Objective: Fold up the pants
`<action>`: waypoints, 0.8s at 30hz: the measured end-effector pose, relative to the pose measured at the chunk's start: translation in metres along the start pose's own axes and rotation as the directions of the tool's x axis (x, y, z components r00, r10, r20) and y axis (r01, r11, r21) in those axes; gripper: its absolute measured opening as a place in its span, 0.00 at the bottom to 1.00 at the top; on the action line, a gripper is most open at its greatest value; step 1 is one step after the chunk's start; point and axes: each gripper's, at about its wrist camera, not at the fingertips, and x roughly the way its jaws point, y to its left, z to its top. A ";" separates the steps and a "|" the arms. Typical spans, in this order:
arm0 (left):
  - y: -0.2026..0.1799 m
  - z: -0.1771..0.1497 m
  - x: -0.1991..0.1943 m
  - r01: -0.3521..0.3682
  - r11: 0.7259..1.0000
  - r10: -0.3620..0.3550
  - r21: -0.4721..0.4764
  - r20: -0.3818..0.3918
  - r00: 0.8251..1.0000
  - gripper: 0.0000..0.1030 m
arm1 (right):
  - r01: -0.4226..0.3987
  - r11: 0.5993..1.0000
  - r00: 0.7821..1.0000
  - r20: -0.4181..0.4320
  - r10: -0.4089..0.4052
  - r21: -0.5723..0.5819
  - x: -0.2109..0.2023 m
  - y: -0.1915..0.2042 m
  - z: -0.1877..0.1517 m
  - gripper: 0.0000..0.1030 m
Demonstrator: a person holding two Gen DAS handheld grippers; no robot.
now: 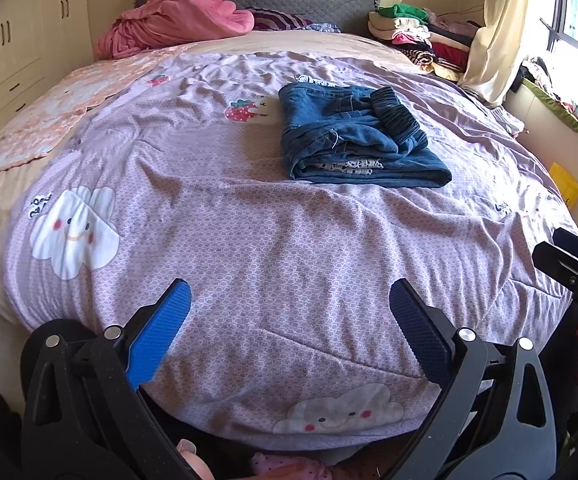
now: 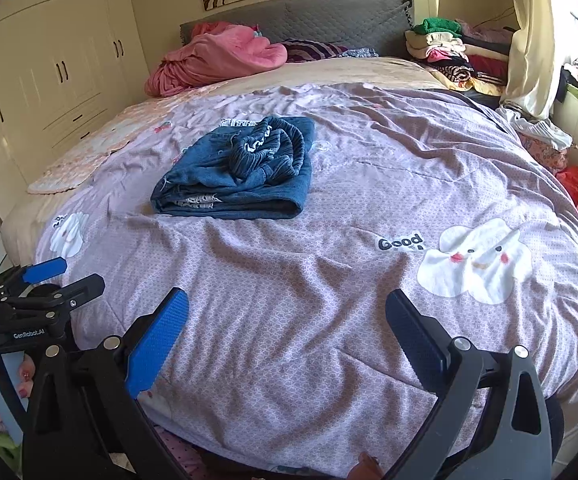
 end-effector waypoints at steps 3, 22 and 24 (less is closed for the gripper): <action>0.000 0.000 -0.001 0.005 1.000 -0.005 -0.001 0.000 1.000 0.91 | -0.001 1.000 1.000 -0.001 0.001 0.001 0.000 0.000 0.000 0.96; 0.002 0.000 -0.004 0.009 1.000 -0.009 -0.010 0.000 1.000 0.91 | 0.003 1.000 1.000 0.002 -0.003 0.000 -0.001 0.002 -0.001 0.96; 0.002 0.000 -0.004 0.005 1.000 -0.005 -0.010 -0.001 1.000 0.91 | 0.006 1.000 1.000 0.003 -0.006 0.002 -0.001 0.001 -0.001 0.96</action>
